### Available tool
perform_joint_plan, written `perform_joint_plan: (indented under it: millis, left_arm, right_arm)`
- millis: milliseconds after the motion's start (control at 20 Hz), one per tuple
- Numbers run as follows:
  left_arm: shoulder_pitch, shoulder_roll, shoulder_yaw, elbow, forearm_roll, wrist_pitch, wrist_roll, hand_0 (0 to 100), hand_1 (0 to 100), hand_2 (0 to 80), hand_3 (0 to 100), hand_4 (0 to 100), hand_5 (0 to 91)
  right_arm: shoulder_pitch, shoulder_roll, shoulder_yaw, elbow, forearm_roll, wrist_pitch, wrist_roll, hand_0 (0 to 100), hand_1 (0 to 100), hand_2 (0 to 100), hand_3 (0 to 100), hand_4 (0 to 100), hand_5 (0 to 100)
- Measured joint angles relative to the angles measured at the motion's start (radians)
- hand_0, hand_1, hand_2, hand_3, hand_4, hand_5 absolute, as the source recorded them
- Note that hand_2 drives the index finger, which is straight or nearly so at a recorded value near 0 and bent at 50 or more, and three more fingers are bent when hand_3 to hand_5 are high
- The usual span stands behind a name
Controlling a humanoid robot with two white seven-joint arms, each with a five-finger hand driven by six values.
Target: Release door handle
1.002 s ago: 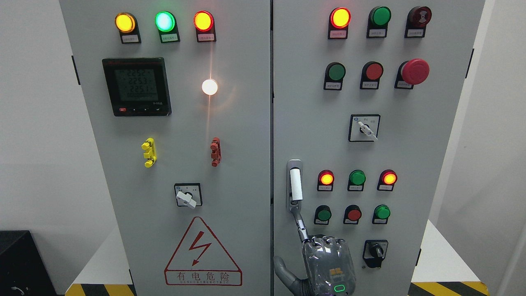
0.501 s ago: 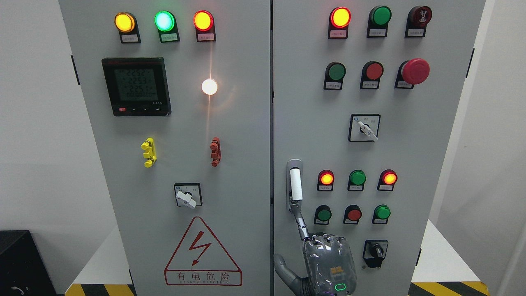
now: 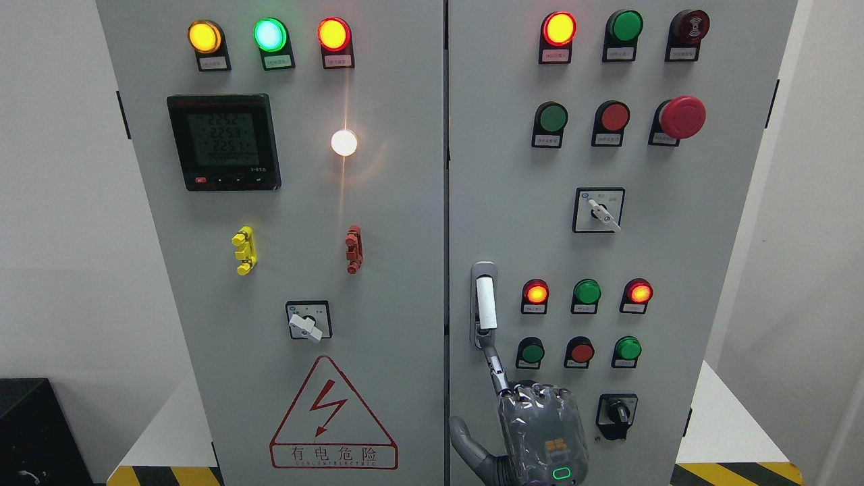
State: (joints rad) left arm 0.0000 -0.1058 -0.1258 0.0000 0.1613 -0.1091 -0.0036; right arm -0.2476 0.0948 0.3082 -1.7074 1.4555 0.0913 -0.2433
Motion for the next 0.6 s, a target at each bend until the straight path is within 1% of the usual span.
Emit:
perform_joint_plan:
  millis: [50,100,150,301,451,601]
  left_arm:
    - [0.000,0.000,0.000,0.000,0.000,0.000,-0.001,12,56,0.0,0,0,0.0]
    - [0.000,0.000,0.000,0.000,0.000,0.000,-0.002,12,56,0.0,0,0,0.0]
    - [0.000,0.000,0.000,0.000,0.000,0.000,-0.002,12,56,0.0,0,0,0.0]
    - [0.000,0.000,0.000,0.000,0.000,0.000,0.001,12,56,0.0,0,0,0.0]
    - [0.000,0.000,0.000,0.000,0.000,0.000,0.003,12,56,0.0,0,0,0.0]
    - [0.000,0.000,0.000,0.000,0.000,0.000,0.003,12,56,0.0,0,0,0.0]
  right_arm:
    - [0.002,-0.001,-0.001,-0.007,0.000,-0.007,-0.001,40,29,41,99,99,100]
    - [0.006,-0.002,-0.003,-0.015,0.000,-0.015,-0.003,42,29,51,98,97,100]
    - [0.011,-0.003,-0.006,-0.024,-0.001,-0.023,-0.005,42,30,55,98,96,100]
    - [0.021,-0.005,-0.016,-0.051,-0.001,-0.044,0.001,41,29,65,98,95,100]
    - [0.036,-0.006,-0.025,-0.081,-0.002,-0.054,0.022,40,27,70,100,96,100]
    - [0.059,-0.006,-0.033,-0.112,-0.002,-0.057,0.035,38,21,78,100,97,100]
